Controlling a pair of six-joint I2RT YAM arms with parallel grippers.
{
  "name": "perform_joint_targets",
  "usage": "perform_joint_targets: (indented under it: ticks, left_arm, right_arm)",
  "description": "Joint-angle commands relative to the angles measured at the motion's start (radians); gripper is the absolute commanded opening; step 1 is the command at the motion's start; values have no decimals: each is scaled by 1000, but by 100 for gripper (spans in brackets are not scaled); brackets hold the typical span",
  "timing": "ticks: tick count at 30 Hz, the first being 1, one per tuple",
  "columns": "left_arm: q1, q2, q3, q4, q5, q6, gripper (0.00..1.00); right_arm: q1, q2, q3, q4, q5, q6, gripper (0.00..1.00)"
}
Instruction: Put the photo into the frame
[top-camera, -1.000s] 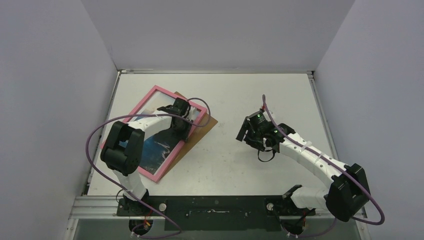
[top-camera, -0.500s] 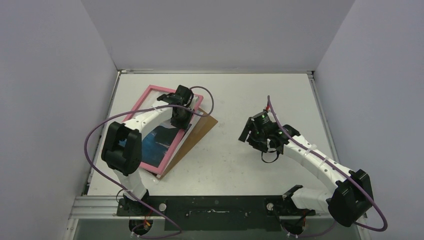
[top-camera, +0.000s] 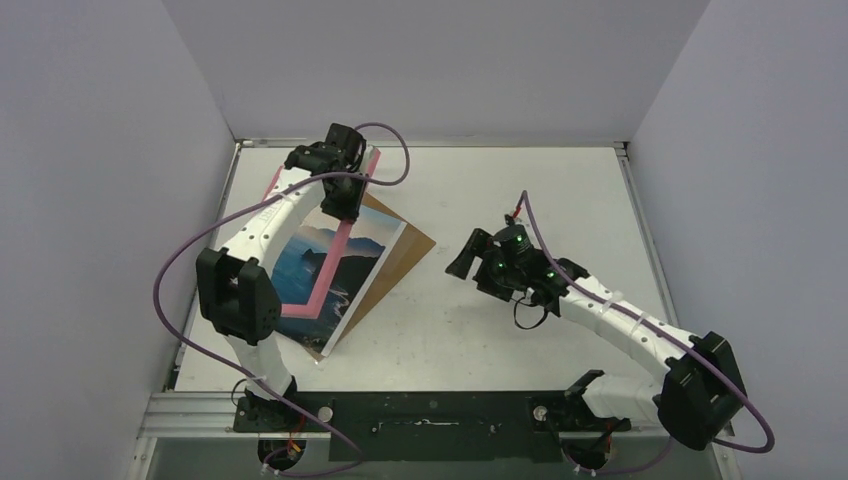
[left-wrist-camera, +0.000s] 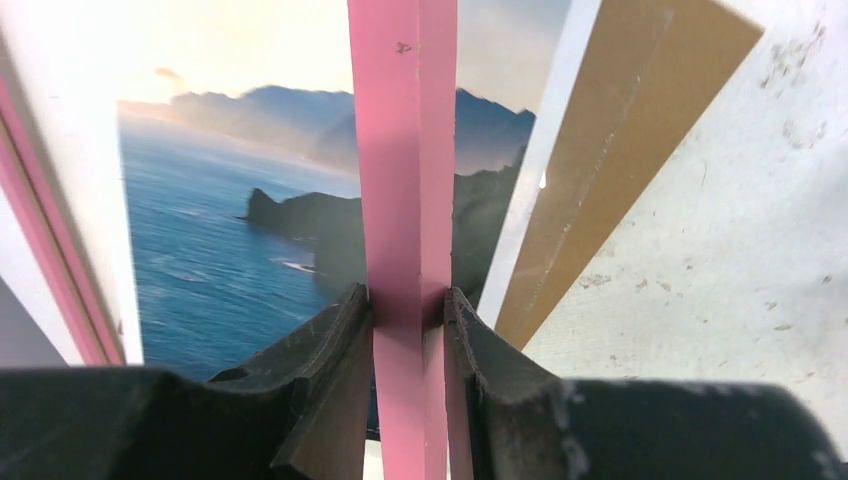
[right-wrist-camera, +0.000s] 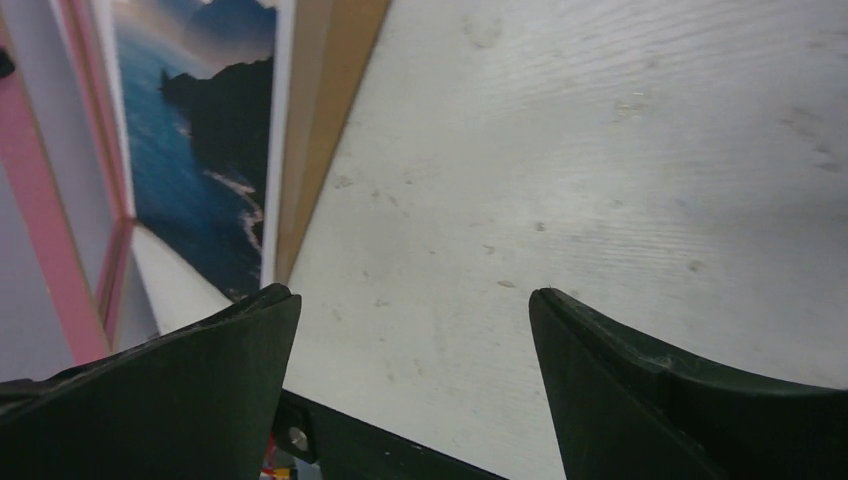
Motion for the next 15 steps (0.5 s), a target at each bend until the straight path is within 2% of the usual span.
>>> perform_joint_targets:
  ticks: [1,3,6,11,15]
  left_arm:
    - [32,2,144,-104,-27,-4,0]
    - [43,6,166,-124,-26,-5,0]
    - [56,6,175,-135,-36,-13,0]
    - [71,-6,174,-133,-1,-33,0]
    - [78,-6,172,-127,25,-52,0]
  right_arm:
    - [102,66,-12,414,-63,97,91]
    - [163,138,14,553,-60,156,93]
    - [259,268,137,656,-30,203,94]
    - [388,480,360,646,56,228,94]
    - [440,595,468,665,95,264,90]
